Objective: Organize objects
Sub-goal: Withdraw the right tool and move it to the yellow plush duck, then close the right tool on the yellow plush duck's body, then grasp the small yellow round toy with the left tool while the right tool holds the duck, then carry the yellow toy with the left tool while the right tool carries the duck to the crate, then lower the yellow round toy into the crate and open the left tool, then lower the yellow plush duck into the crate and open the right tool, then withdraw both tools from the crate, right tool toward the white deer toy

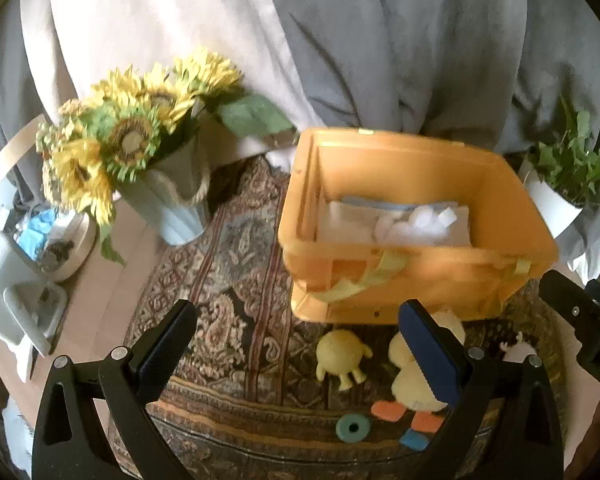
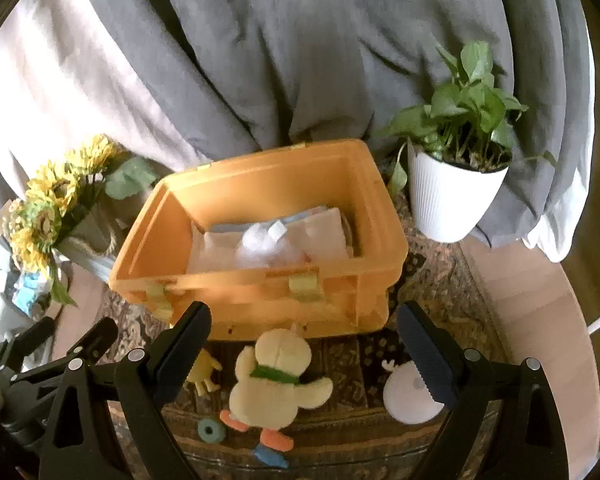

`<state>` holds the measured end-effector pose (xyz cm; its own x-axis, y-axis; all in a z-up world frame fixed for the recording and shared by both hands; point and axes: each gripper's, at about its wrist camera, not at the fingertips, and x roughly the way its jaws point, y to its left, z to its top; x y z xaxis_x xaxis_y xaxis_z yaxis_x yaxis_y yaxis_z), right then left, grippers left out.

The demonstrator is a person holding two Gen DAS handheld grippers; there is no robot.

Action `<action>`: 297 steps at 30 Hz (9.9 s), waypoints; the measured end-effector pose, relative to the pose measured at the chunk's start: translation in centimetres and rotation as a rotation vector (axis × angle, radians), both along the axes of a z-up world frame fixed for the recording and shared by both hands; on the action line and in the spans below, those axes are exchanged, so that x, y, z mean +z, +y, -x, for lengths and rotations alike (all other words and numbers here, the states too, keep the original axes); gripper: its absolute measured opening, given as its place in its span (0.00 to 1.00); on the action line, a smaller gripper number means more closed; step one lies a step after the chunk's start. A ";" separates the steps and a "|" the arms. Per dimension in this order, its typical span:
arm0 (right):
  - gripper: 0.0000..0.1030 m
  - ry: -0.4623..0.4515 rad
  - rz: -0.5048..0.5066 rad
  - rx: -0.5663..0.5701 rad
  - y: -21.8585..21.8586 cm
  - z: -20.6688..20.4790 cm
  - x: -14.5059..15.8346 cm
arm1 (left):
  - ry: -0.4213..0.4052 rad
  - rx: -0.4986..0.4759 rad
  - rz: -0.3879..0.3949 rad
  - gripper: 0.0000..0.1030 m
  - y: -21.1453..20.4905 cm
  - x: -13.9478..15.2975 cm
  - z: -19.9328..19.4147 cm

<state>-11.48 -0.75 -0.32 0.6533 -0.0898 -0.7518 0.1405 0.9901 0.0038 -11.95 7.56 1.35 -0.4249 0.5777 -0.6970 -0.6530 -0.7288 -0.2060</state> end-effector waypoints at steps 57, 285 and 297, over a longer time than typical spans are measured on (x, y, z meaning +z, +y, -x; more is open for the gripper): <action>0.85 0.414 -0.059 0.090 2.1 -1.5 -15.0 | -0.224 -0.102 0.229 1.00 -0.4 -11.0 1.6; 0.73 0.024 0.072 0.234 -3.8 -1.9 1.1 | -0.005 -0.283 -0.032 0.97 5.1 2.3 -2.8; 0.73 0.107 0.059 0.179 -7.0 -0.8 -1.5 | -0.038 -0.363 0.044 0.97 6.4 0.6 -5.4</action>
